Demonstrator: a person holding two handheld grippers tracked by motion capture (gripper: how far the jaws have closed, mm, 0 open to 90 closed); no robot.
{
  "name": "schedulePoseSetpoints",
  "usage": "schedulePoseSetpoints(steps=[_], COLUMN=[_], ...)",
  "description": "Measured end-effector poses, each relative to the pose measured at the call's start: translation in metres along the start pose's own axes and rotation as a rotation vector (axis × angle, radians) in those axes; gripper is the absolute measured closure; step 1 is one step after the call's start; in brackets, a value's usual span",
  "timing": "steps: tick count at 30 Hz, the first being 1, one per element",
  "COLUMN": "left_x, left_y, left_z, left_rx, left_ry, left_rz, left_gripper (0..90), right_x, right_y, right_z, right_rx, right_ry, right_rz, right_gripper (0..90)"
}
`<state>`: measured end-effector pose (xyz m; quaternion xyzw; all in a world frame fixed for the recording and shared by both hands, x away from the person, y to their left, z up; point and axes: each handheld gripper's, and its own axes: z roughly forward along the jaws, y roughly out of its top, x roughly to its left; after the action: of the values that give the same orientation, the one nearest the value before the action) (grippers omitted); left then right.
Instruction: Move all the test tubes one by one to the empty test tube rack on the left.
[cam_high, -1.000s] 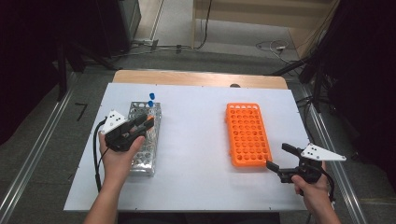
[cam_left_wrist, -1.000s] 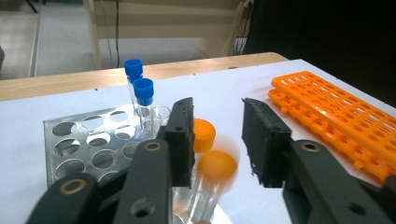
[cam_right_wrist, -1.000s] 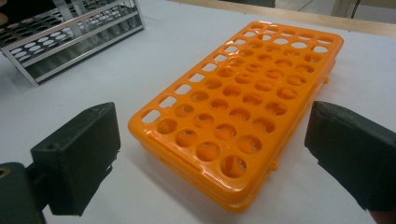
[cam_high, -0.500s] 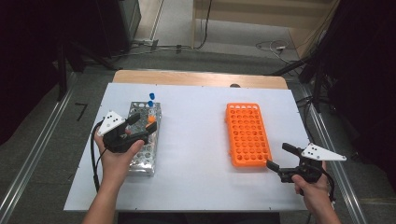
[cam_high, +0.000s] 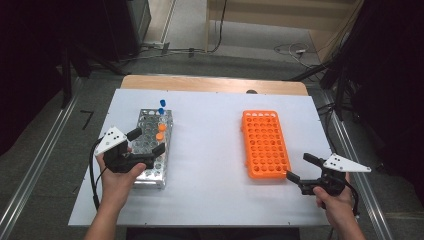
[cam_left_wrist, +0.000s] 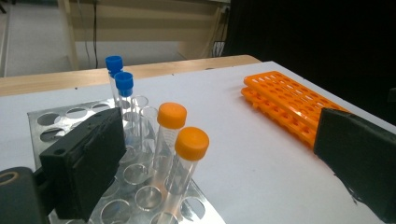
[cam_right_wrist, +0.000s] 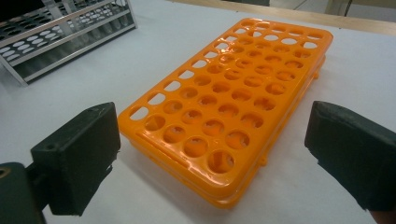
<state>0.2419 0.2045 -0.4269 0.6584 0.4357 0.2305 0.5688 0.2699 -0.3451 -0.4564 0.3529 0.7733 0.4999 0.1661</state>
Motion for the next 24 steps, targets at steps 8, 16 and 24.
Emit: schedulePoseSetpoints(steps=[8, 16, 24], left_x=[-0.002, 0.0, 0.006], left_y=[-0.01, -0.023, -0.038], left_z=[-0.018, -0.038, -0.057], left_rx=[0.005, 0.008, -0.002], left_ry=[-0.035, -0.027, -0.023], left_rz=[0.005, 0.023, 0.047], left_gripper=[0.0, 0.0, 0.0], right_x=[-0.003, -0.005, -0.008], right_y=[-0.002, -0.004, -0.008], right_z=[0.001, 0.001, -0.001], right_rx=[0.005, -0.004, -0.012], right_ry=[-0.005, -0.004, -0.004], right_rz=[0.005, 0.013, 0.023], right_gripper=[2.0, 1.9, 1.9])
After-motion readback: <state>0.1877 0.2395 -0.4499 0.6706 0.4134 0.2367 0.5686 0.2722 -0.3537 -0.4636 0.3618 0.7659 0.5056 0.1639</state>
